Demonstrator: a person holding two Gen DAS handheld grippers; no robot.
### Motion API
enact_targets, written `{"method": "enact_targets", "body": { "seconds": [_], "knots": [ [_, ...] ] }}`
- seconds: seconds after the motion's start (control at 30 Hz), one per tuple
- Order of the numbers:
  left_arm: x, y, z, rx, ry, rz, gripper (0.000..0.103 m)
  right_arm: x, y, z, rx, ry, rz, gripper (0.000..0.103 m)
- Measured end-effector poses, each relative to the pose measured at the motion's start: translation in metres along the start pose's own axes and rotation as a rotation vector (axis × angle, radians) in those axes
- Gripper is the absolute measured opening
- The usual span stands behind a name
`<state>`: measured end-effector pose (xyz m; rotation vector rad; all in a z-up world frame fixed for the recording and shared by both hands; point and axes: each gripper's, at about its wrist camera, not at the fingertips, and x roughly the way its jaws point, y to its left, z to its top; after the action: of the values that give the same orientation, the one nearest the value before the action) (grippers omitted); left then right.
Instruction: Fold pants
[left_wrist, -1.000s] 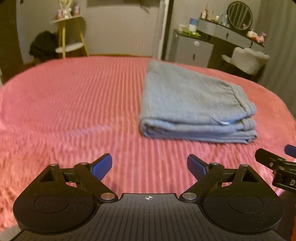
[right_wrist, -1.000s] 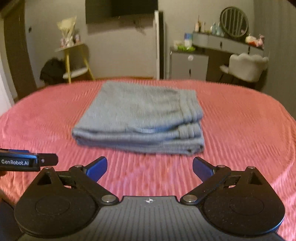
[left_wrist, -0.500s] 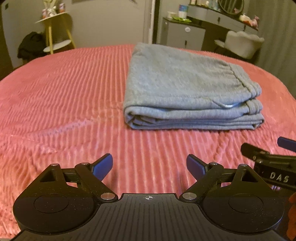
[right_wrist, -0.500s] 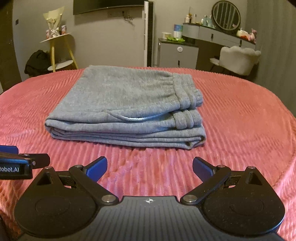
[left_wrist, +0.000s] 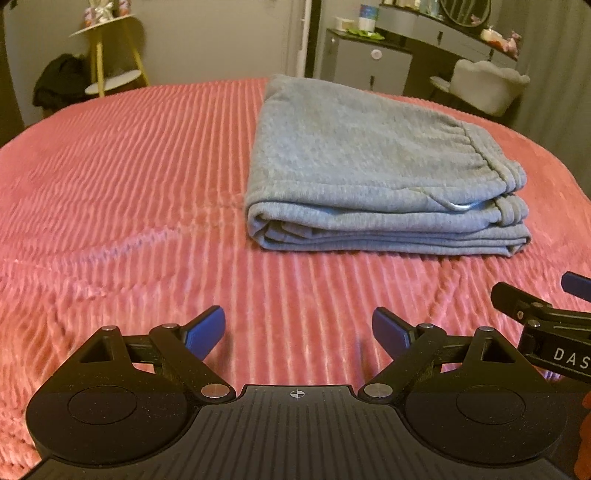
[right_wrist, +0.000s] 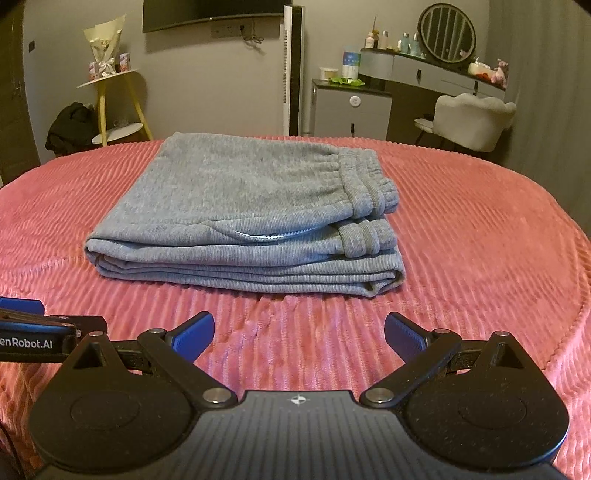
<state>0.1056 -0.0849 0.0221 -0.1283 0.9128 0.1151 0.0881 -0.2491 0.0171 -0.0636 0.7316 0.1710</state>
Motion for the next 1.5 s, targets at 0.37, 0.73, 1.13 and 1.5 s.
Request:
{"method": "enact_targets", "body": {
  "seconds": [0.37,0.73,1.13,1.5],
  "knots": [
    [-0.0012,-0.0008,-0.0002,0.003,0.0,-0.001,0.092,-0.0018,0.0015,-0.0008,-0.01,-0.01,-0.002,0.099],
    [-0.0009,-0.0009,-0.0003,0.002,0.002,0.002,0.092,-0.0001,-0.0026,-0.0006,0.013,-0.002,0.002,0.099],
    [-0.0021,-0.001,-0.0006,-0.005,-0.002,-0.004,0.092,0.0006,-0.0042,-0.0007,0.022,0.001,0.002,0.099],
    [-0.0014,-0.0011,-0.0003,-0.006,0.003,-0.007,0.092,0.0002,-0.0055,-0.0002,0.03,0.001,0.007,0.099]
  ]
}}
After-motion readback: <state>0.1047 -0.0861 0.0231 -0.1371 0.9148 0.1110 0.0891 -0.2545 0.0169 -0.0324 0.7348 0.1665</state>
